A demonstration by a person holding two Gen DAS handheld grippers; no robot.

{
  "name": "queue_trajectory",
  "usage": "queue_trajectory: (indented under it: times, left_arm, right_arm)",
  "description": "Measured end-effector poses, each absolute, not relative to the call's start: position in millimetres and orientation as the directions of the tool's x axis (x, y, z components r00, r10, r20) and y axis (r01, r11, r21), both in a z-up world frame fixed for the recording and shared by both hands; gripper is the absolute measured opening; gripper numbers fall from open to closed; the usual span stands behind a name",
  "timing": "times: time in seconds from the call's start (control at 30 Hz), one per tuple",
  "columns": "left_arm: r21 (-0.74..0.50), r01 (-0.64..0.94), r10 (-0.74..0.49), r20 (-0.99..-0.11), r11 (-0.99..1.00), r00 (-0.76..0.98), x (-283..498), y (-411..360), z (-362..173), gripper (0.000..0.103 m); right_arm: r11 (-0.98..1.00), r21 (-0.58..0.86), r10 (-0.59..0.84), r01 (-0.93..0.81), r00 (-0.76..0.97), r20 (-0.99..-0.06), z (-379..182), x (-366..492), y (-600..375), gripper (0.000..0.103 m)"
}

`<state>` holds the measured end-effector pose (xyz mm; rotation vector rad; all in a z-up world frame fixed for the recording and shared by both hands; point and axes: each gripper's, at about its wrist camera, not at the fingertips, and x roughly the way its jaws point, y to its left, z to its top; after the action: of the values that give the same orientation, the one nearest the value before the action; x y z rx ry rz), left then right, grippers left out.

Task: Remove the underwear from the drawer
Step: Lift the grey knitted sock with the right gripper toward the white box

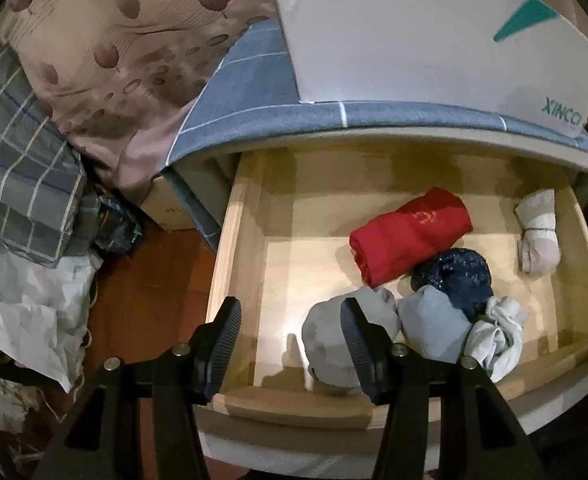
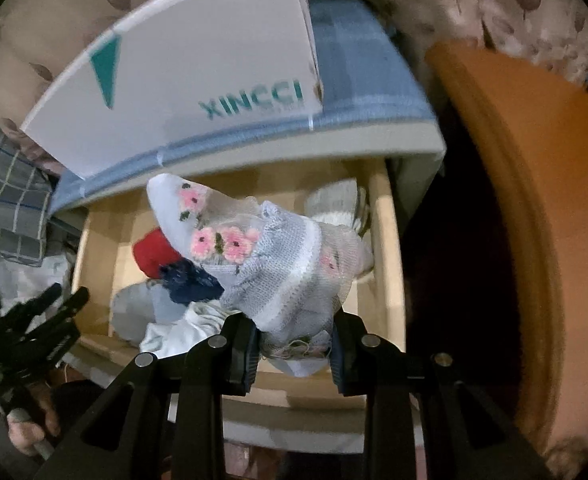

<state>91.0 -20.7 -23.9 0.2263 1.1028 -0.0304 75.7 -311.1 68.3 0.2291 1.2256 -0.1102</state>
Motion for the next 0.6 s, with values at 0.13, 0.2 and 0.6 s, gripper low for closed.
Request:
queue_trajectory:
  times: [0.13, 0.2, 0.6]
  left_arm:
    - [0.111, 0.096, 0.056, -0.890, 0.989, 0.453, 93, -10, -22, 0.053]
    - [0.082, 0.080, 0.038, -0.893, 0.993, 0.448, 94, -5, -21, 0.053]
    - [0.049, 0.052, 0.018, -0.881, 0.997, 0.473, 93, -1, -17, 0.053]
  right_arm:
    - [0.970, 0.124, 0.040, 0.211, 0.362, -0.931, 94, 77, -314, 0.027]
    - [0.971, 0.126, 0.036, 0.205, 0.394, -0.918, 113, 79, -312, 0.027]
    - [0.987, 0.095, 0.007, 0.132, 0.549, -0.836, 214, 155, -288, 0.027]
